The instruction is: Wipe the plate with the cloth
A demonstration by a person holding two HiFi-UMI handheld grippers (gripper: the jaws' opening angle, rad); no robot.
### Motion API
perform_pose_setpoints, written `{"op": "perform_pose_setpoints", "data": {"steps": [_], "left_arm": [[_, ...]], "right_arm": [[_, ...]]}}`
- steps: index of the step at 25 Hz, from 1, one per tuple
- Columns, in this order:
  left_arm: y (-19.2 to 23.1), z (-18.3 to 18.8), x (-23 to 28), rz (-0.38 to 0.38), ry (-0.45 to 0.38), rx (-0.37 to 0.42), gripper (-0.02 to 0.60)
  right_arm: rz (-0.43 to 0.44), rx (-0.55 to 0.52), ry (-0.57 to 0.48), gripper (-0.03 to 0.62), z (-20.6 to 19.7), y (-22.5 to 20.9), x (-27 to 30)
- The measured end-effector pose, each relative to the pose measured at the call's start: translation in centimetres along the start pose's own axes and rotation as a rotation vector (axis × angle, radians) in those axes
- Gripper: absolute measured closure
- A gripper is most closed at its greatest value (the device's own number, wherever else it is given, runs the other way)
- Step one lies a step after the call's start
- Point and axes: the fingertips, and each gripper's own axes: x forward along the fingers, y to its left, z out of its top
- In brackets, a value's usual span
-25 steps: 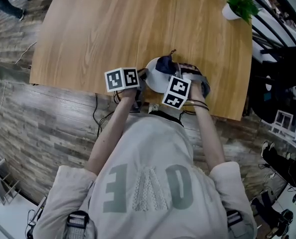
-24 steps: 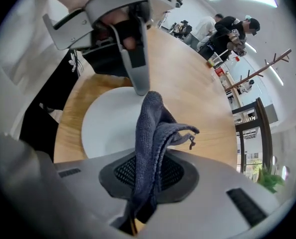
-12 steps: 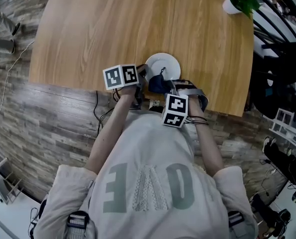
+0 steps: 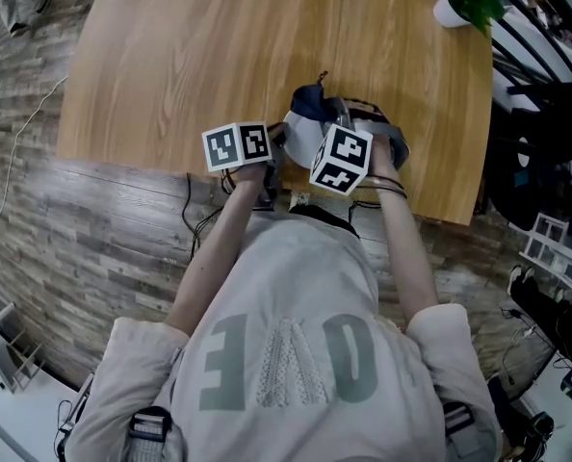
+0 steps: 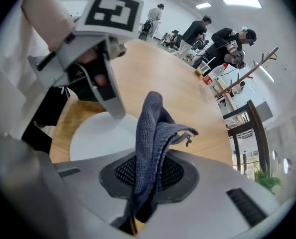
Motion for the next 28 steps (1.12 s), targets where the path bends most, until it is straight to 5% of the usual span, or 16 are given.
{"op": "perform_pose_setpoints", "data": {"steps": [13, 21, 28], "left_arm": [[-0.1, -0.2, -0.2, -0.020, 0.016, -0.014, 0.544], [-0.1, -0.2, -0.2, -0.028, 0.019, -0.025, 0.545], [0.0, -0.2, -0.2, -0.033, 0.018, -0.038, 0.544]], "right_arm": [[0.013, -0.091, 0.062, 0.537, 0.5, 1.7, 2.3], [0.182, -0.082, 0.003, 0.537, 2.3, 7.3, 0.4], [0.262, -0.183, -0.002, 0.537, 2.4, 11.1, -1.7]]}}
